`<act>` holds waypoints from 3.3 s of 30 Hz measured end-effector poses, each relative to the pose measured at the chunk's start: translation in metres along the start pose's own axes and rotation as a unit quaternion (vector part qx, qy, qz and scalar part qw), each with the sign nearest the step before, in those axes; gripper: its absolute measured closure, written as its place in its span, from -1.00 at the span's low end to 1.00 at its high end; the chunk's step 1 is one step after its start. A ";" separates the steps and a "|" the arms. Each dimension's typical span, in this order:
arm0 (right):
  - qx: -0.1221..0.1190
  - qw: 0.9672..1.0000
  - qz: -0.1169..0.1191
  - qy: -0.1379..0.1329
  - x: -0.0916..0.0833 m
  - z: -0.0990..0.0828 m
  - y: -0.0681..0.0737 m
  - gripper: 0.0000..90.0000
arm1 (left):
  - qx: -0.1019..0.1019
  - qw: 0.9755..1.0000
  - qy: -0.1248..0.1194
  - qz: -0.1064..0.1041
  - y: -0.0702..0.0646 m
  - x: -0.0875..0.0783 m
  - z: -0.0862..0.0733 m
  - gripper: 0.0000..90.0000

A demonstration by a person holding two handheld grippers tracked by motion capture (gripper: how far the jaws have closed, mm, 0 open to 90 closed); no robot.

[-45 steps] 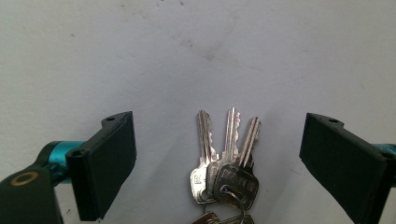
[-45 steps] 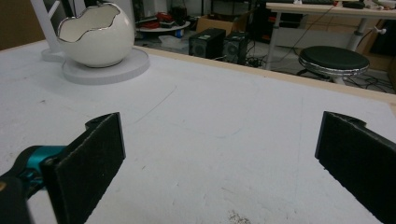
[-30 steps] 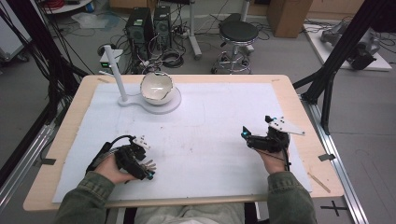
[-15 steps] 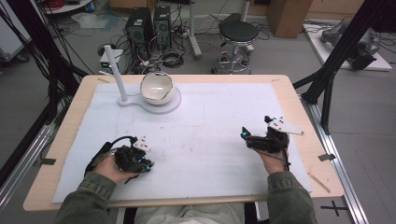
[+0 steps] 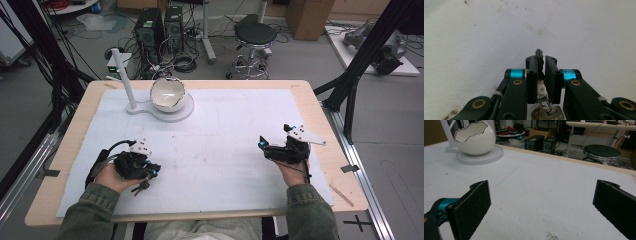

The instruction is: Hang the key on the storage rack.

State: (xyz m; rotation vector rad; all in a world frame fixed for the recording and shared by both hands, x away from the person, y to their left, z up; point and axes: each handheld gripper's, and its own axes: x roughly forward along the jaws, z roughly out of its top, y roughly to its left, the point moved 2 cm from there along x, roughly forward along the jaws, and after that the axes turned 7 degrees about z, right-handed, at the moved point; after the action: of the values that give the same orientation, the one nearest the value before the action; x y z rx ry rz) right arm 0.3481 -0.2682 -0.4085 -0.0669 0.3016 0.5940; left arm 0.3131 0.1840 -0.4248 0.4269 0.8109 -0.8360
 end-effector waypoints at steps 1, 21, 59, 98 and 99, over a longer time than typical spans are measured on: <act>0.000 1.000 0.000 0.000 0.000 0.000 0.000 -0.99 | 0.000 1.000 0.000 0.000 0.000 0.000 0.000 0.79; -0.004 1.000 0.005 0.002 0.001 -0.001 0.001 -0.99 | -0.046 0.994 -0.100 -0.004 0.014 -0.032 0.002 0.80; -0.012 1.000 -0.002 0.006 -0.001 -0.001 0.001 -0.99 | -0.079 0.975 -0.209 0.019 0.032 -0.076 0.016 0.95; -0.013 1.000 -0.012 0.009 -0.006 -0.004 0.000 -0.99 | -0.089 0.965 -0.225 0.105 0.119 -0.145 0.093 0.95; -0.013 1.000 -0.012 0.009 -0.006 -0.004 0.000 -0.99 | -0.089 0.965 -0.225 0.105 0.119 -0.145 0.093 0.95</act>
State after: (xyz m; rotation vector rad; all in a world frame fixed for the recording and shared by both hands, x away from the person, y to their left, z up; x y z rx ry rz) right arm 0.3425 -0.2725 -0.4106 -0.1010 0.3093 0.5740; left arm 0.3910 0.2694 -0.2505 0.1479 0.4043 -0.6228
